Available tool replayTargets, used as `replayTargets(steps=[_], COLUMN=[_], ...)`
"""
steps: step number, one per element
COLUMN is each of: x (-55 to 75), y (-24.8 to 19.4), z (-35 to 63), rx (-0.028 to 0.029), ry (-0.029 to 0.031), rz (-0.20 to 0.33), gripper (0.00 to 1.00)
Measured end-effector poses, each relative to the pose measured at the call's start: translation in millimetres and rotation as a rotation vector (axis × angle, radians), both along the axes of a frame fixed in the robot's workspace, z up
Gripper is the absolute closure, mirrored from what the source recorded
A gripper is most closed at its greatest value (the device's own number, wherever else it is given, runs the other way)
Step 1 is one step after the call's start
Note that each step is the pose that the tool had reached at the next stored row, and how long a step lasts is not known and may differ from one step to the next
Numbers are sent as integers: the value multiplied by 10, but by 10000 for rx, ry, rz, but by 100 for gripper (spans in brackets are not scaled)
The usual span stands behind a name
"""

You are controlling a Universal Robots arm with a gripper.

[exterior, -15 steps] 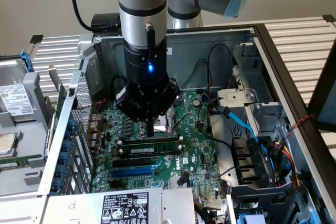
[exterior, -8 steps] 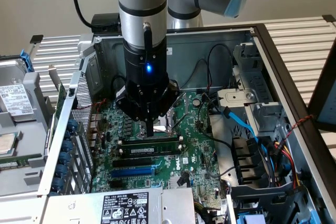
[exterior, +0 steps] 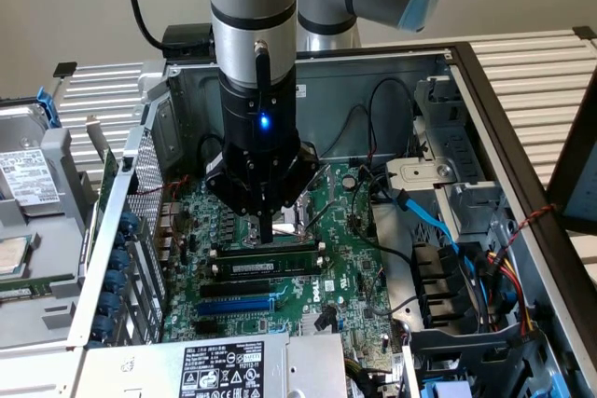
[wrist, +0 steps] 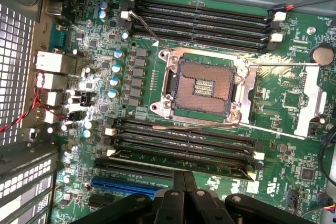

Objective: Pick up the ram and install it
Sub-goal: 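Press down the ram until it locks into place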

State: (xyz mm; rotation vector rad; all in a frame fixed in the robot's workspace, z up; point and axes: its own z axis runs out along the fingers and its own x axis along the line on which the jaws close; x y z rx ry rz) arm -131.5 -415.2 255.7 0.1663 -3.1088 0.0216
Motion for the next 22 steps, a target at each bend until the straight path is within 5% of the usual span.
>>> replayTargets(steps=[22], x=[0], y=[0], z=[0], rx=[-1], ry=[0], rz=[0], gripper=[89])
